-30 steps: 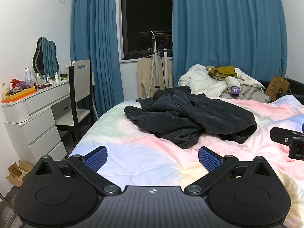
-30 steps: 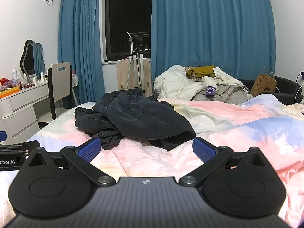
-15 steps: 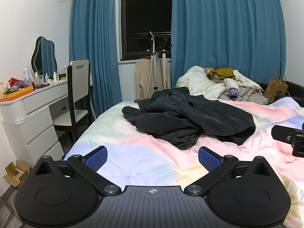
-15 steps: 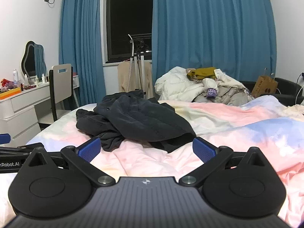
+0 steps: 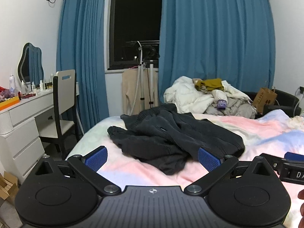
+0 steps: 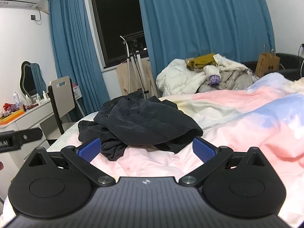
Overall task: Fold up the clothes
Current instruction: 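Reach the right tool to the black garment's elastic cuff and close on it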
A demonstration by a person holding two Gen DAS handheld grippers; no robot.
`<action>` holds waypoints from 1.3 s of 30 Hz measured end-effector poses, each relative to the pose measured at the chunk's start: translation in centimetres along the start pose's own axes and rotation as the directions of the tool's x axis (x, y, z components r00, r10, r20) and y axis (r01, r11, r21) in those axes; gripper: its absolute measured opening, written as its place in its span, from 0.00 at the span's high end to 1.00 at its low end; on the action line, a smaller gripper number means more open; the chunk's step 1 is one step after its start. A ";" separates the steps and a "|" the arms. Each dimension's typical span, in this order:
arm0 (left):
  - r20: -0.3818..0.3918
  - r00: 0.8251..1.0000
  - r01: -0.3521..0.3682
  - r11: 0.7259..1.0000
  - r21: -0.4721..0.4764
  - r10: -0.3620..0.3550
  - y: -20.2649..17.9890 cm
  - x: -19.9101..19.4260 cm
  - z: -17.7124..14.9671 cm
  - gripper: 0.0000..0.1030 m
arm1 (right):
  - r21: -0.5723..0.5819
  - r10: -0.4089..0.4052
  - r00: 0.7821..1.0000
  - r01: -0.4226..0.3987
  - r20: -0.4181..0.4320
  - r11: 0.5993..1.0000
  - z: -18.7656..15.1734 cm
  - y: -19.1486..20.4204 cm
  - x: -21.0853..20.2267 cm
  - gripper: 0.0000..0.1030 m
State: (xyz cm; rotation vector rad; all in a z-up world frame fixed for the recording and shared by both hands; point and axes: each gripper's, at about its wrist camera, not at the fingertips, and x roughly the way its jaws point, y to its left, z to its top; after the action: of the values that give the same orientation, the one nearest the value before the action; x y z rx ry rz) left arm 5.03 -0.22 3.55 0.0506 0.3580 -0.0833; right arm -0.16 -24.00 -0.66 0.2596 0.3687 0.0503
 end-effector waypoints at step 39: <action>-0.165 0.984 -0.089 0.981 -0.169 0.061 10.4 13.3 -7.0 0.03 | -0.178 -0.150 0.939 0.098 -0.310 0.979 8.6 13.5 47.1 0.00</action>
State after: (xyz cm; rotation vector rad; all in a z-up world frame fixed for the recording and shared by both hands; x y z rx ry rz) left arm 15.97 9.57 -7.29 -0.1051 0.5211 0.0281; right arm 46.85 -8.51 -5.88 0.0669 0.7030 -0.0032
